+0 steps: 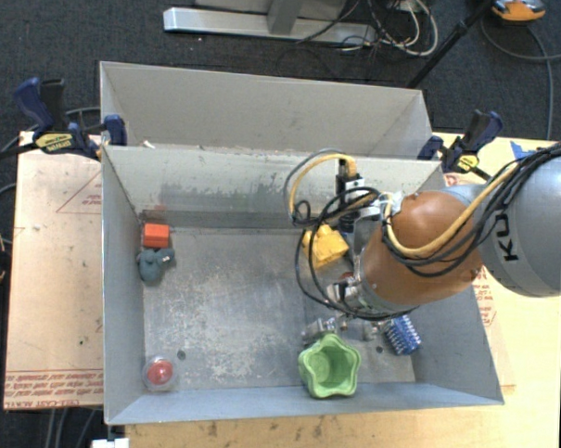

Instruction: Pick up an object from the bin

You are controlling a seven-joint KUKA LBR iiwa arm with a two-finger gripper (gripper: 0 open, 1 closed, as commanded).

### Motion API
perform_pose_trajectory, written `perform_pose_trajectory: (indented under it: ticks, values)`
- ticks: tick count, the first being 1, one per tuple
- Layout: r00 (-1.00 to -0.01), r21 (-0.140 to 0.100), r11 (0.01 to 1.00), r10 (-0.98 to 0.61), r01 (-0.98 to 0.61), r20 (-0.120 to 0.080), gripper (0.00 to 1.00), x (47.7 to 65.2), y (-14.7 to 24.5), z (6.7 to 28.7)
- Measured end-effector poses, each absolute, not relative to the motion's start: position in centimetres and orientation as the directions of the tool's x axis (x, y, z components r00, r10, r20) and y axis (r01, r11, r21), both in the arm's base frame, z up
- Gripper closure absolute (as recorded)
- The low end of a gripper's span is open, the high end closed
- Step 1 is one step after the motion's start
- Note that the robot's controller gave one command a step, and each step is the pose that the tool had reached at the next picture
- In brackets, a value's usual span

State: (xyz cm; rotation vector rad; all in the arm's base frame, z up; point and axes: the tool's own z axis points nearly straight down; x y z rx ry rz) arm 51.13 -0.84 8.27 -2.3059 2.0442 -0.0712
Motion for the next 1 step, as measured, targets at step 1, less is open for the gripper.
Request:
perform_pose_trajectory:
  ticks: [1]
  values:
    - [0.125, -0.07, -0.124, -0.992, -0.99, -0.007, 1.0, 50.96, -0.66, 8.27]
